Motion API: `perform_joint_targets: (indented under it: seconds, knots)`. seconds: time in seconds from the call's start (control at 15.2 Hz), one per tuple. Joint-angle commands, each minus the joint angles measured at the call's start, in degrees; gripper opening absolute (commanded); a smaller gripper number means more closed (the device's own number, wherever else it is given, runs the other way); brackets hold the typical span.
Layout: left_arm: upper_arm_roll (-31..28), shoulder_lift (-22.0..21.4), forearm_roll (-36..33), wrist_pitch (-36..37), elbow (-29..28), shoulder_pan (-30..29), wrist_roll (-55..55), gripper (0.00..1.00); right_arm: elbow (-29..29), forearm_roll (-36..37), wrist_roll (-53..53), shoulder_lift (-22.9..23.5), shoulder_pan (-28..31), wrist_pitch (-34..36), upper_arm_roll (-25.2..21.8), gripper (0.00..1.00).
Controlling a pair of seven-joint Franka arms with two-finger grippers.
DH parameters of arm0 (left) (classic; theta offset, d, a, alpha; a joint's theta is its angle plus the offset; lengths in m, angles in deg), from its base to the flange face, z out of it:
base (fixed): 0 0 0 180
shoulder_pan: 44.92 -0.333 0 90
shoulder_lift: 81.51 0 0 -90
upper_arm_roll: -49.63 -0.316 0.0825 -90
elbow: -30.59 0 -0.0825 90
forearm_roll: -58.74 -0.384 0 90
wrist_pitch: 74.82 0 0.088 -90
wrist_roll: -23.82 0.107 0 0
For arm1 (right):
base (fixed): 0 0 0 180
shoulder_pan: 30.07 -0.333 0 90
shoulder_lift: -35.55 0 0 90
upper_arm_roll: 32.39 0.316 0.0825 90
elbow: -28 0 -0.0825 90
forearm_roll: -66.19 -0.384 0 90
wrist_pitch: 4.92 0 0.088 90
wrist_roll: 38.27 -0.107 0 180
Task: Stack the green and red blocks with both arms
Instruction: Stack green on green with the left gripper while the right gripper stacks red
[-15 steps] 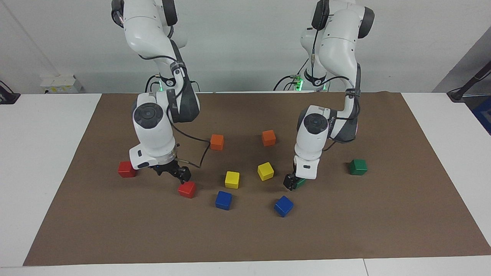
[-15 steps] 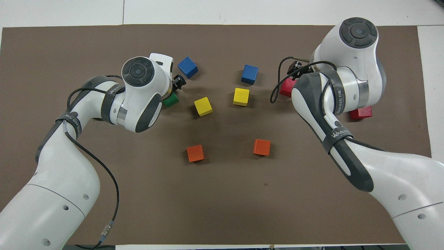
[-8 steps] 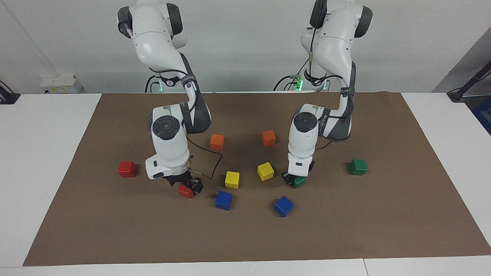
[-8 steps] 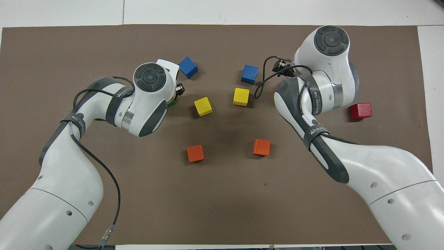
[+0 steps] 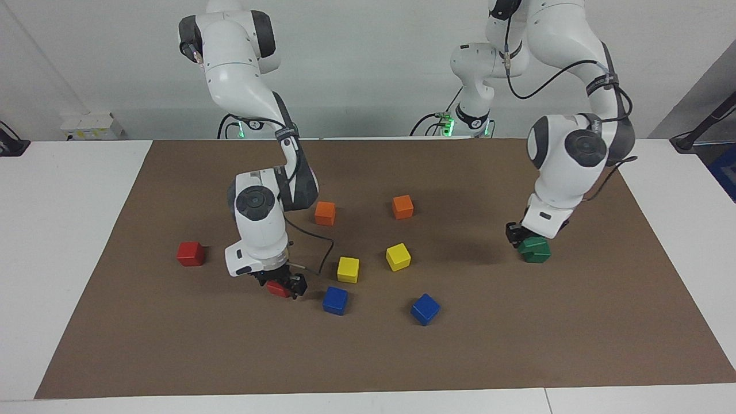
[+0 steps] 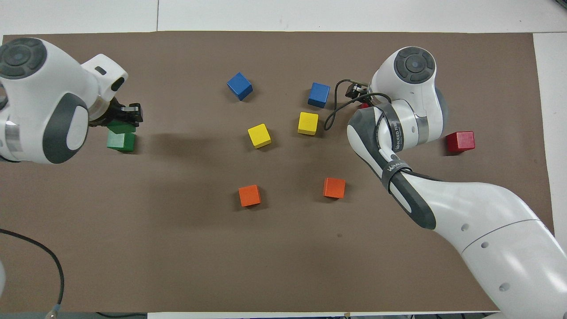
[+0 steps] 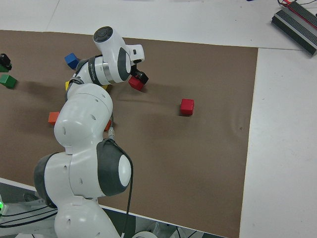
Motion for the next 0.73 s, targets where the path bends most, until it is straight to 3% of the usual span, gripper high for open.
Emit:
perform_joint_targets:
  seconds: [0.0,0.07,0.4,0.66]
  knots:
    - [0.6,-0.4,1.2,-2.2,-2.2,-3.4,9.7,0.00,-3.5,-0.7,0.0,-1.3,0.3,-3.1,0.3,0.44]
    - [0.5,-0.2,1.2,-3.8,-2.9,-3.8,12.2,0.00,-3.4,-0.7,0.0,-1.3,0.3,-2.5,0.3,0.00]
    - [0.5,0.8,1.2,-8.8,-6.5,-5.1,14.6,0.00,-1.0,-0.6,2.9,-1.8,0.9,3.1,0.3,0.00]
    - [0.5,0.8,2.4,-9.5,-7.9,-5.2,14.7,0.00,-1.9,-0.6,22.1,-10.6,6.3,12.7,0.0,0.00]
